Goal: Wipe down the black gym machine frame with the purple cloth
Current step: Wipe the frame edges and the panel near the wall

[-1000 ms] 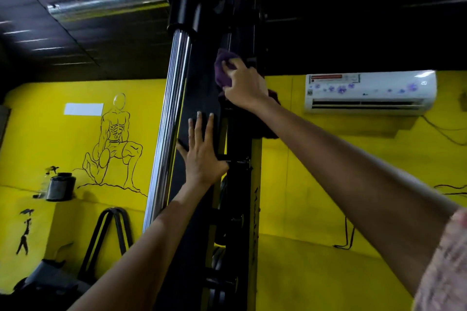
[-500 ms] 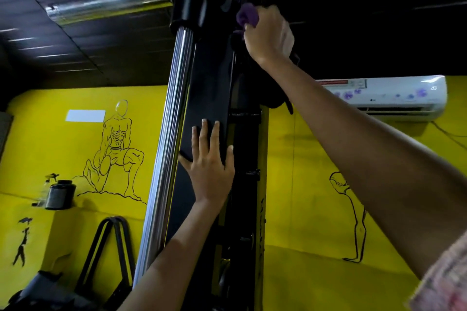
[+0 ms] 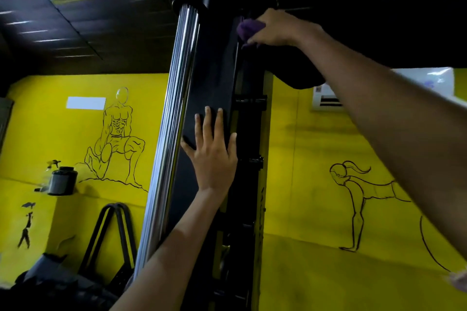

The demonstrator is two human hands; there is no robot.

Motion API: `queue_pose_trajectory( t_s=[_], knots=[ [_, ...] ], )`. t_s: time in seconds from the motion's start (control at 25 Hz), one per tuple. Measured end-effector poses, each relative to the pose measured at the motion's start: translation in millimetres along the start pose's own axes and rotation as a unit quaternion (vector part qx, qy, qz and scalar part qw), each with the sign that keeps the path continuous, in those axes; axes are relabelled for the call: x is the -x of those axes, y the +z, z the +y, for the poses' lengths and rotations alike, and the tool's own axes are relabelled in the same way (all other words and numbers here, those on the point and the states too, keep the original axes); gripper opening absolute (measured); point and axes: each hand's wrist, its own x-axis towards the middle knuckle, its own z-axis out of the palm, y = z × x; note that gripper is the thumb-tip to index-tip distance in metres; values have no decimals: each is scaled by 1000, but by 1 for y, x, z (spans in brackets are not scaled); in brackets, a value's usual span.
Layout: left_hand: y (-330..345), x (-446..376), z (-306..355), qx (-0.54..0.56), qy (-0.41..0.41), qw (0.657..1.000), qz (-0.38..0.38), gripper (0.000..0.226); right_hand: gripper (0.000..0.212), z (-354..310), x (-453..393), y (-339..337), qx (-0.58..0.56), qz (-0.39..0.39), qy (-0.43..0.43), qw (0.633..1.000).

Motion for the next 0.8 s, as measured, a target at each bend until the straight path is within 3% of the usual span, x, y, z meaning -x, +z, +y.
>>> queue_pose_trajectory(
  t_s=[0.12, 0.2, 0.32, 0.44, 0.52, 0.64, 0.8],
  knots=[
    [-2, 1, 1, -9, 4, 1000, -15, 56, 40, 2, 1, -12, -41, -28, 58, 997],
    [-1, -1, 1, -6, -2, 1000, -20, 56, 32, -3, 15, 7, -15, 24, 40, 999],
    [-3, 3, 2, 2, 0, 999, -39, 56, 43, -11, 54, 24, -2, 106, -4, 994],
    [-5, 5, 1, -2, 2, 998, -59, 57, 36, -15, 75, 8, -68, -4, 12, 998],
    [-7, 4, 2, -1, -4, 998, -70, 59, 40, -15, 95, 34, 5, -53, -9, 999],
    [-10, 2, 0, -6, -10, 996, -91, 62, 52, -14, 133, 88, 116, 32, -59, 991],
    [-10, 4, 2, -20, -5, 995, -97, 62, 35, -22, 120, 76, 200, 88, -43, 975]
  ],
)
